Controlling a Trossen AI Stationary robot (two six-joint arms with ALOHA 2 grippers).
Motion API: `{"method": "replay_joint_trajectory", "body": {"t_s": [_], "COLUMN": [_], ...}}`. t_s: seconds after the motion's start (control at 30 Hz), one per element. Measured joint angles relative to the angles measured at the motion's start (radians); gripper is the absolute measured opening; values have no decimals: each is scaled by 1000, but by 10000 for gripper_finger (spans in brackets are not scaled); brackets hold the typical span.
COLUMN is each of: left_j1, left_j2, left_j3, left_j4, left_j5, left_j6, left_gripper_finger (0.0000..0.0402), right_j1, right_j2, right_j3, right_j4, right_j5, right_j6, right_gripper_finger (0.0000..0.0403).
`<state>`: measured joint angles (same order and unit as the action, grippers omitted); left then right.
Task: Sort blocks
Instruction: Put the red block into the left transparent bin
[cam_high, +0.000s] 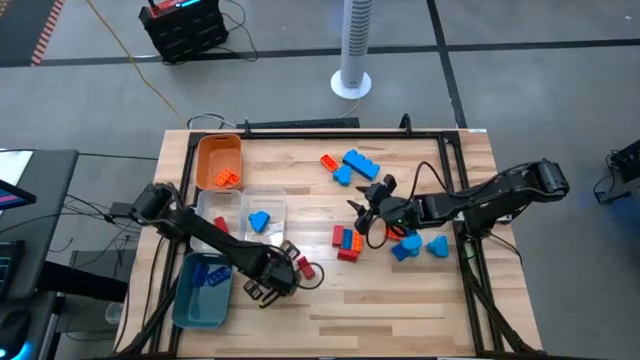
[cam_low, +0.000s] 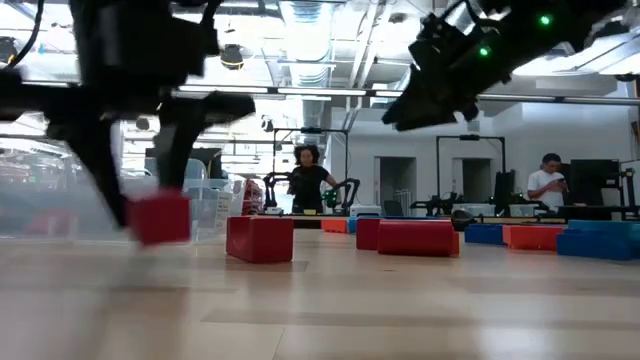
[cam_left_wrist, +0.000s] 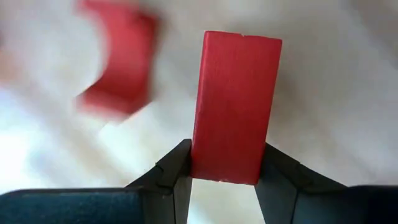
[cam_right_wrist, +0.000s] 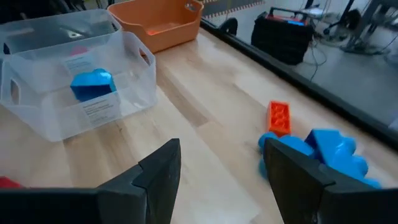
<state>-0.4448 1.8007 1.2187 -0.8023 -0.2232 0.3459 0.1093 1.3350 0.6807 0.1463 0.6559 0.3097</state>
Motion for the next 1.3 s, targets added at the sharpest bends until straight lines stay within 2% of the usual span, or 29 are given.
{"method": "replay_joint_trajectory", "body": {"t_s": [0.1,0.3,0.63,0.77,0.9,1.0,1.17,1.3], "left_j1": [28,100,182,228,247,266,278,278], "left_j2": [-57,-216,-414,-474,-537,-591,-686,-754], "left_j3": [17,17,11,-103,-263,-340,-408,-414], "left_j4": [-79,-175,-423,-529,-553,-554,-513,-423], "left_j5": [-48,-56,-23,-22,-17,-17,-25,-69], "left_j6": [-38,-212,-507,-663,-771,-844,-885,-876], "left_gripper_finger": [128,128,130,130,131,131,131,131], "right_j1": [-28,-68,-103,-121,-137,-145,-134,-122], "right_j2": [0,0,0,0,0,0,0,0], "right_j3": [56,148,152,152,152,152,152,152], "right_j4": [-62,-200,-344,-351,-351,-363,-457,-492], "right_j5": [0,1,11,17,17,8,-5,-6], "right_j6": [-69,-163,-159,-185,-220,-228,-164,-116], "right_gripper_finger": [239,239,239,239,239,239,239,239]}}
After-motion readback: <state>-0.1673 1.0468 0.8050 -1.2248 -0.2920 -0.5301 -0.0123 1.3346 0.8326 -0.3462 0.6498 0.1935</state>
